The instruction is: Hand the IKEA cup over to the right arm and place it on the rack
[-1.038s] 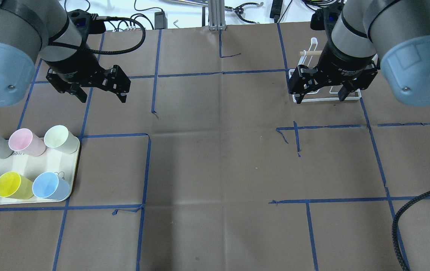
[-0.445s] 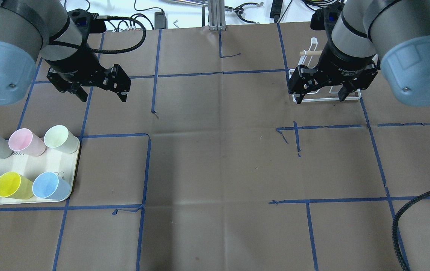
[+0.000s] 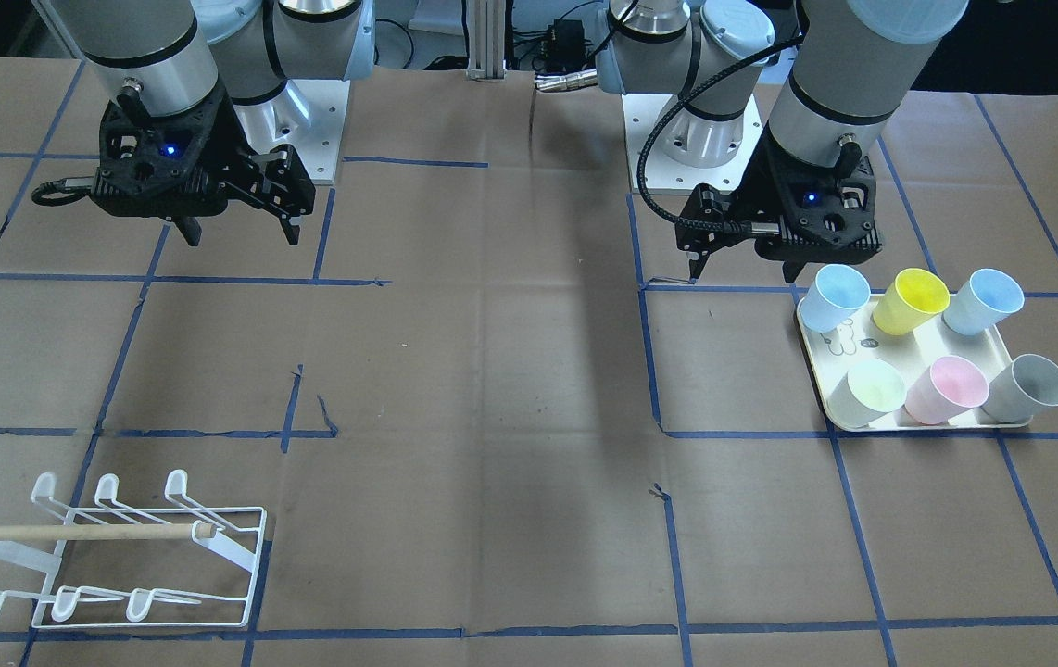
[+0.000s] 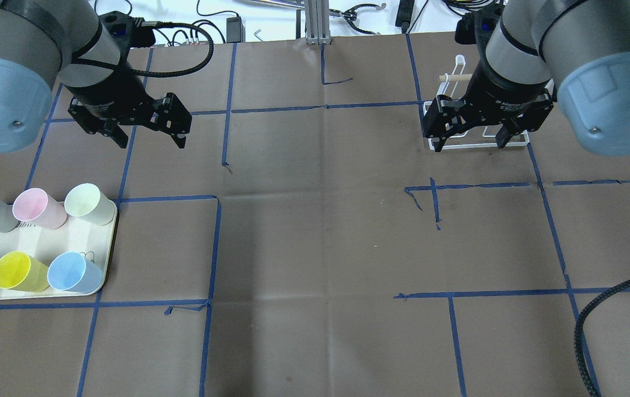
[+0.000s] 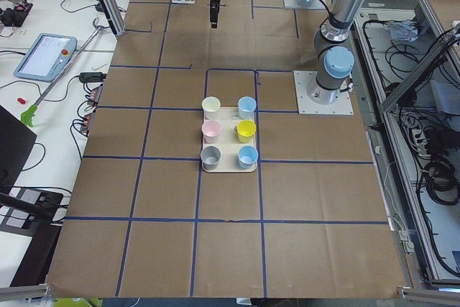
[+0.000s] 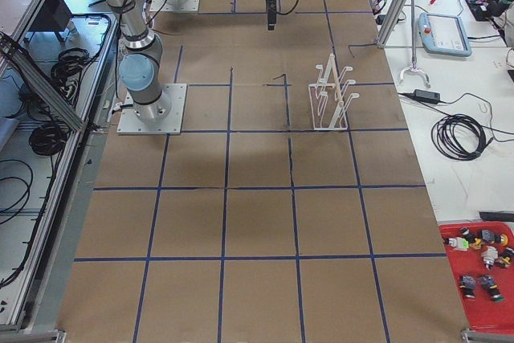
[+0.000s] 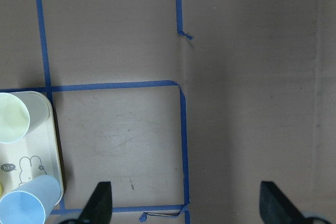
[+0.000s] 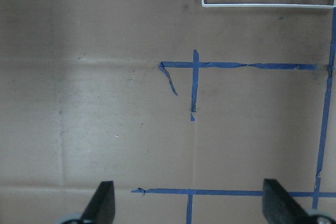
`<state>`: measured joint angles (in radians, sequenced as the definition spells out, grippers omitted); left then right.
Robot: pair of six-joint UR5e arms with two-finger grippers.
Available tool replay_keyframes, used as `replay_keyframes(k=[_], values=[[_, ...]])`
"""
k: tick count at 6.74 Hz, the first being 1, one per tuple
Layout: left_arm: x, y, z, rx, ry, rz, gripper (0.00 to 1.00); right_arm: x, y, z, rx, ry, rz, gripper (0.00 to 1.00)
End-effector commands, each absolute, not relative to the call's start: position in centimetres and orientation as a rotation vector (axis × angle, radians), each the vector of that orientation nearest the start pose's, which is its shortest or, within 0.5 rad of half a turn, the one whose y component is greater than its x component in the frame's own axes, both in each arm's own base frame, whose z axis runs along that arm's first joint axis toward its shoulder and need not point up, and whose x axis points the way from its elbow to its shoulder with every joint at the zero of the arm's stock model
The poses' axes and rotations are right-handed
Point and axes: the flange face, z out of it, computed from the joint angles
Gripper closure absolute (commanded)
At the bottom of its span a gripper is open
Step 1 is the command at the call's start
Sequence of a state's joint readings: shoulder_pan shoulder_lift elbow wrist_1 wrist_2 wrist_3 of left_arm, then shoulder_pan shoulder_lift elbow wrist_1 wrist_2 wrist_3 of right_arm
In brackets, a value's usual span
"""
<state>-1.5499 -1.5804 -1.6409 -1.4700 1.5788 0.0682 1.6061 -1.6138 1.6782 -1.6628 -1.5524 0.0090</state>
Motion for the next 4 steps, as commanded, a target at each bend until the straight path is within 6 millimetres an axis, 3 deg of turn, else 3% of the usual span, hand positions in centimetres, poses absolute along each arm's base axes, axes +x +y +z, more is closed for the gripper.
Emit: replay_keyframes(k=[1,4], values=[[-12.1,-49.5,45.9,0.077,3.13,-0.033,0.01,15.2,-47.0,46.5,-0.041,3.121,-0.042,0.0],[-10.2,-50.1,45.6,0.031,3.127,-0.042,0.01,15.2,-47.0,46.5,-0.041,3.122,-0.042,0.0]])
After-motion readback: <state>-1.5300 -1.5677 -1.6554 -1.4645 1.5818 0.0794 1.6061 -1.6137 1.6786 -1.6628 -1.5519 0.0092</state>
